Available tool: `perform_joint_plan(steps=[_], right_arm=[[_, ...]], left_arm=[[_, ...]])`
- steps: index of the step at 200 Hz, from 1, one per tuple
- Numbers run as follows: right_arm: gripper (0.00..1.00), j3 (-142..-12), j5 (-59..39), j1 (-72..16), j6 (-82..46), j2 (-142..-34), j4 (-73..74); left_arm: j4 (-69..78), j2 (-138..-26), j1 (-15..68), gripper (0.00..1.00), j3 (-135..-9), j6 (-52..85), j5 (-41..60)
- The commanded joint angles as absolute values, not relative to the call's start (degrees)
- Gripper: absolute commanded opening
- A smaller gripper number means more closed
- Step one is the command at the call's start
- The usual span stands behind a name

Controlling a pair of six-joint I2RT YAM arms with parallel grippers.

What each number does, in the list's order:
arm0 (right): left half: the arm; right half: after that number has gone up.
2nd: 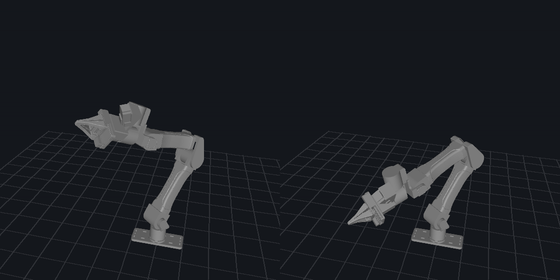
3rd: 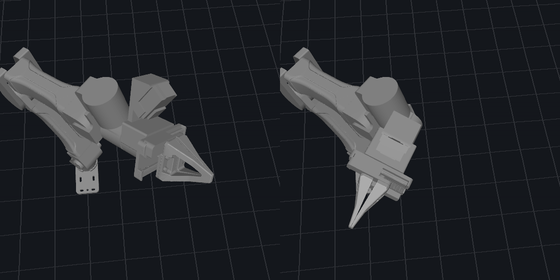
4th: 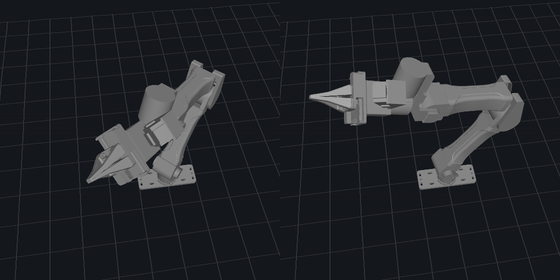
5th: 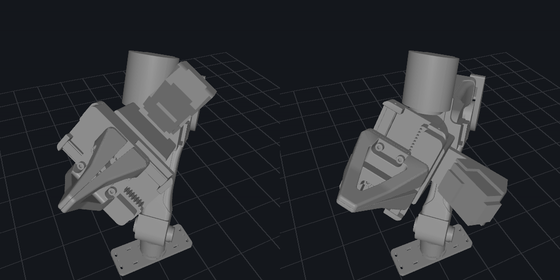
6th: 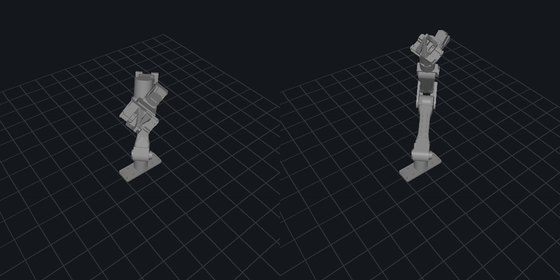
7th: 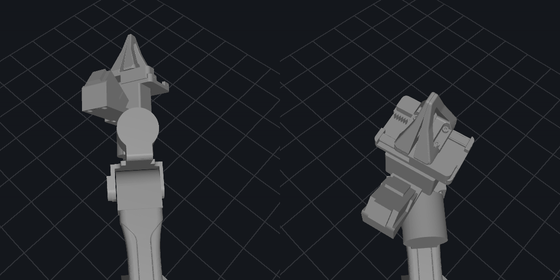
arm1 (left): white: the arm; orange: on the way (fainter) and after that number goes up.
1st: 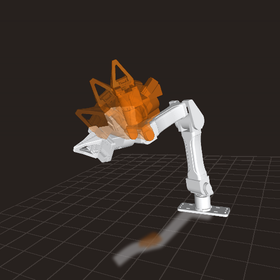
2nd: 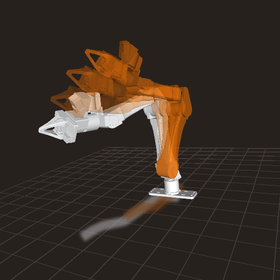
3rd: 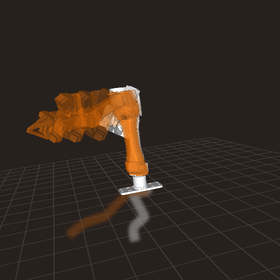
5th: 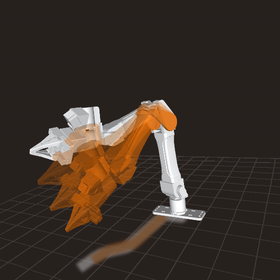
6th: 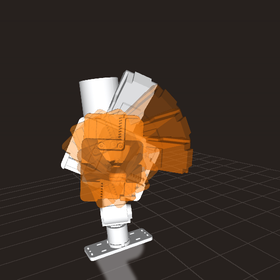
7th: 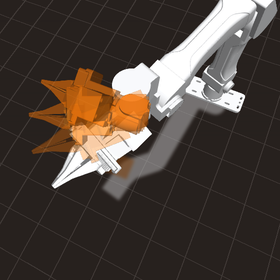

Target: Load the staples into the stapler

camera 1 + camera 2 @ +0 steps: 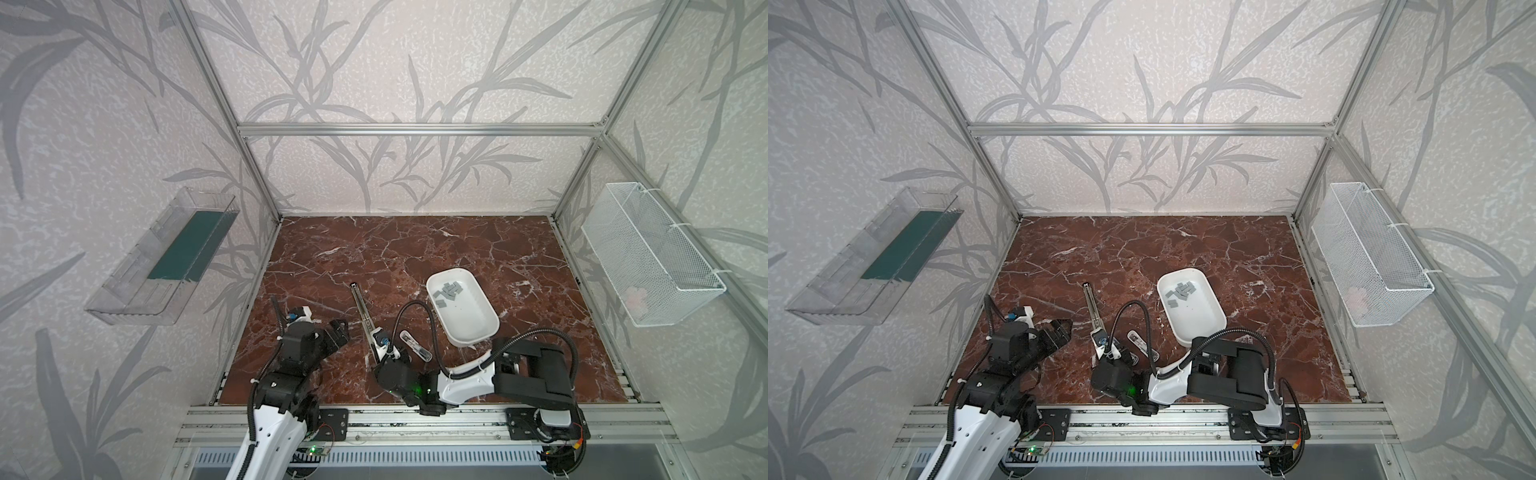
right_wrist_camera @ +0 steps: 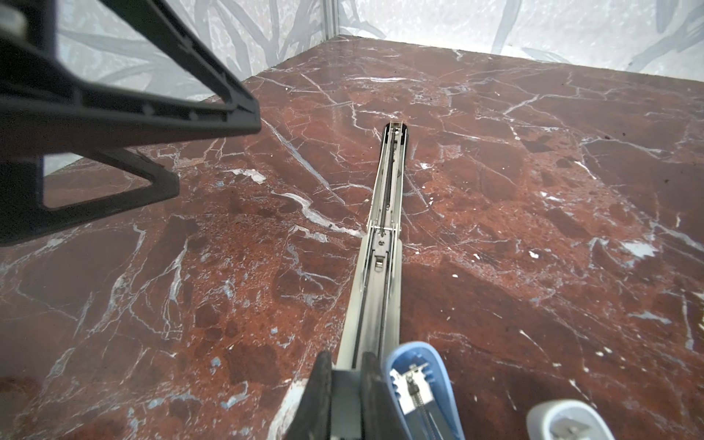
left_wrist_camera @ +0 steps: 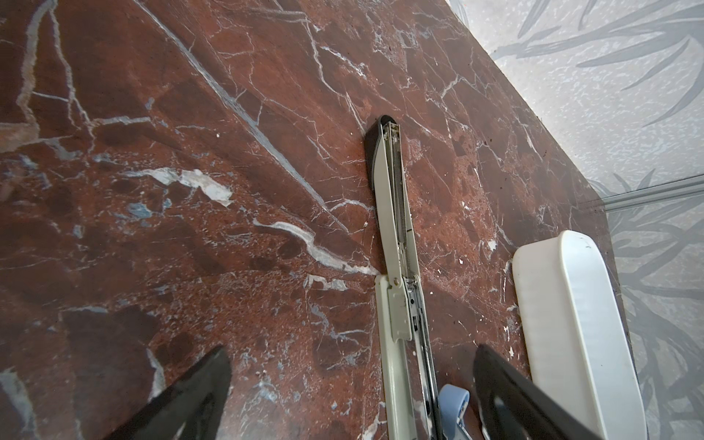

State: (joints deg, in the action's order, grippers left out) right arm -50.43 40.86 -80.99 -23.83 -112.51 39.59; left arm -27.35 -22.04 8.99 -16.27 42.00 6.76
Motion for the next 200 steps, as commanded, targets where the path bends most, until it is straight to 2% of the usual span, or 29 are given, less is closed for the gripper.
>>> perform_joint_plan(steps=[1, 200], right_arm=[[0.02, -49.92, 41.55, -80.69, -22.95, -112.05, 41.65], [0.02, -49.75, 42.45, -80.22, -23.9, -113.75, 41.04]], left_arm=[[-27.16, -21.45, 9.18, 0.99, -16.88, 41.48, 6.5], [-27.27, -21.14, 9.31, 0.99, -16.88, 41.48, 6.52]])
